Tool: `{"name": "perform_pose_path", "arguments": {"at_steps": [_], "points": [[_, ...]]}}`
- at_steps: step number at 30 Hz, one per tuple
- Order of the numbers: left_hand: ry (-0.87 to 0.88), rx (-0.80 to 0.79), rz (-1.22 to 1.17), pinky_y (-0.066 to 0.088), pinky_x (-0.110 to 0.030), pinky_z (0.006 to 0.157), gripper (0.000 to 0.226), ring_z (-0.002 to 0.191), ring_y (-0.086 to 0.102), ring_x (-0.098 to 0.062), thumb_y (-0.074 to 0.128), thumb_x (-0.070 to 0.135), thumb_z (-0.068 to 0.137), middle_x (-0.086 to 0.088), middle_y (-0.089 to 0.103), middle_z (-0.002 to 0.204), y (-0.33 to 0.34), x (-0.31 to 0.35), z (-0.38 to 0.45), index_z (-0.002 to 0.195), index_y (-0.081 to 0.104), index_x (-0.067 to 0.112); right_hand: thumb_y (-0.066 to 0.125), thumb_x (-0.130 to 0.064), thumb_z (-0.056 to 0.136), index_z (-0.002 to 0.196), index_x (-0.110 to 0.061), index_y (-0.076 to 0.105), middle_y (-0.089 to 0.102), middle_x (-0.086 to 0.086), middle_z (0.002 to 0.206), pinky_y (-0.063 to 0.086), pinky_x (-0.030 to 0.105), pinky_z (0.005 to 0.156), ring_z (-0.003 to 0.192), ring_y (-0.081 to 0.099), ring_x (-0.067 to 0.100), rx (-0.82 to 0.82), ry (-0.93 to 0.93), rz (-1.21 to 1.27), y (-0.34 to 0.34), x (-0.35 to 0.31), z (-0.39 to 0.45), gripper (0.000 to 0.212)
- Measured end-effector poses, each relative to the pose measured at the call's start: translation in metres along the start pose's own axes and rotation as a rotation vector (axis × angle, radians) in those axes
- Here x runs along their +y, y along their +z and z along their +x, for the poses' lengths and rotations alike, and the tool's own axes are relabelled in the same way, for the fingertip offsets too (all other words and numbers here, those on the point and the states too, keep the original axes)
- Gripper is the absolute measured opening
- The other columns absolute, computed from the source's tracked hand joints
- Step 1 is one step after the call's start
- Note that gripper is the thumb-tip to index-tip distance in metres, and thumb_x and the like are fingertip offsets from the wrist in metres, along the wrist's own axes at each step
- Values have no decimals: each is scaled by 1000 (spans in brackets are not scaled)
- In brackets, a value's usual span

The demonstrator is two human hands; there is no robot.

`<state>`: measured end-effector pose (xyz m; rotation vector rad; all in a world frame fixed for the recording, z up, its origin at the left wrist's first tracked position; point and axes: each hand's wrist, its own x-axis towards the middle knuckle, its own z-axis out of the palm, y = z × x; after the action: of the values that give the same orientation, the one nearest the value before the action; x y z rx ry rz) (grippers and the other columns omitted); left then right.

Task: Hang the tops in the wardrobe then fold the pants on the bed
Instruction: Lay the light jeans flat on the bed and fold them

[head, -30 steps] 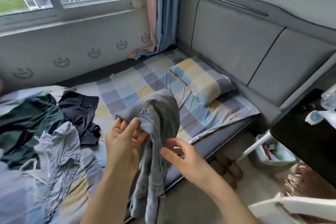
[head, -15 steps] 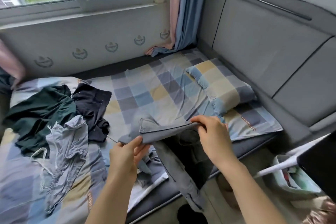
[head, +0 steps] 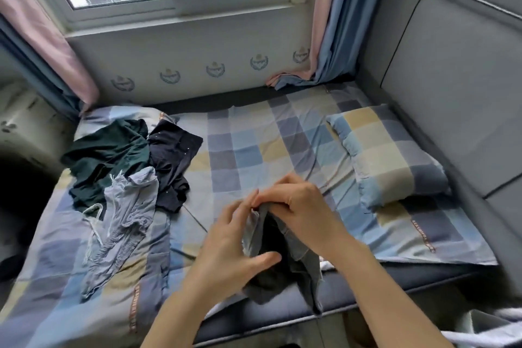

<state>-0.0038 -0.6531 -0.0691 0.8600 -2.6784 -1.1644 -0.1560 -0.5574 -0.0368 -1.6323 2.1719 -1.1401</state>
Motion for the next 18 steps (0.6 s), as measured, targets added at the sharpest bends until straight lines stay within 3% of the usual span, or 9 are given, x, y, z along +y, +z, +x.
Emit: {"name": "perform_pose_path", "arguments": {"at_steps": [2, 4, 6, 9, 11, 13, 15, 18], "points": [[-8, 164, -126, 47, -23, 76, 69, 95, 61, -7, 78, 36, 72, 22, 62, 102, 15, 13, 15, 134, 46, 41, 71, -7, 79, 90, -20, 79, 70, 5, 80, 46, 21, 75, 84, 59, 16, -24, -33, 24, -1, 1, 2, 18], [-76, 363, -116, 39, -31, 58, 23, 64, 55, -18, 75, 22, 82, 15, 56, 61, 20, 16, 26, 89, 61, 39, 77, -9, 75, 84, -19, 78, 67, 2, 78, 44, 19, 75, 88, 56, 16, 97, 2, 42, -7, 4, 3, 14], [-127, 399, -79, 30, -36, 54, 34, 55, 40, -22, 70, 24, 87, 8, 45, 51, 20, 11, 29, 62, 49, 33, 78, -6, 74, 84, -16, 74, 65, -5, 81, 43, 15, 77, 92, 54, 15, 290, 27, 78, -18, 9, 4, 15], [-187, 477, -306, 29, -35, 57, 35, 56, 37, -21, 70, 34, 84, 9, 40, 50, 14, 5, 28, 59, 52, 18, 64, 7, 80, 101, -20, 66, 60, -11, 97, 33, 4, 86, 100, 49, 11, 375, 101, 21, -32, 32, -1, 34], [-216, 561, -539, 38, -35, 62, 32, 62, 47, -19, 73, 28, 84, -3, 53, 60, 4, 6, 27, 67, 59, 5, 50, 16, 76, 110, -21, 60, 56, -7, 109, 30, 9, 86, 105, 46, 17, 288, 282, -20, -27, 66, -15, 51], [-214, 598, -652, 47, -34, 63, 14, 66, 57, -17, 72, 21, 84, -2, 65, 66, -8, 11, 25, 74, 70, 13, 44, 15, 75, 117, -17, 55, 53, 4, 120, 36, 24, 89, 109, 47, 25, 158, 588, -15, -11, 109, -35, 54], [-178, 593, -709, 51, -34, 61, 3, 66, 63, -14, 73, 26, 78, 4, 71, 70, -23, 20, 23, 77, 75, 24, 55, 4, 82, 126, -11, 47, 50, 14, 128, 42, 36, 94, 114, 49, 30, 62, 911, 123, 8, 146, -56, 47], [-126, 595, -801, 53, -27, 55, 13, 66, 67, -10, 73, 36, 70, 6, 74, 75, -43, 30, 20, 79, 78, 28, 72, -13, 81, 141, -3, 28, 41, 19, 140, 42, 38, 100, 125, 45, 33, -74, 1219, 372, 39, 174, -86, 75]]}}
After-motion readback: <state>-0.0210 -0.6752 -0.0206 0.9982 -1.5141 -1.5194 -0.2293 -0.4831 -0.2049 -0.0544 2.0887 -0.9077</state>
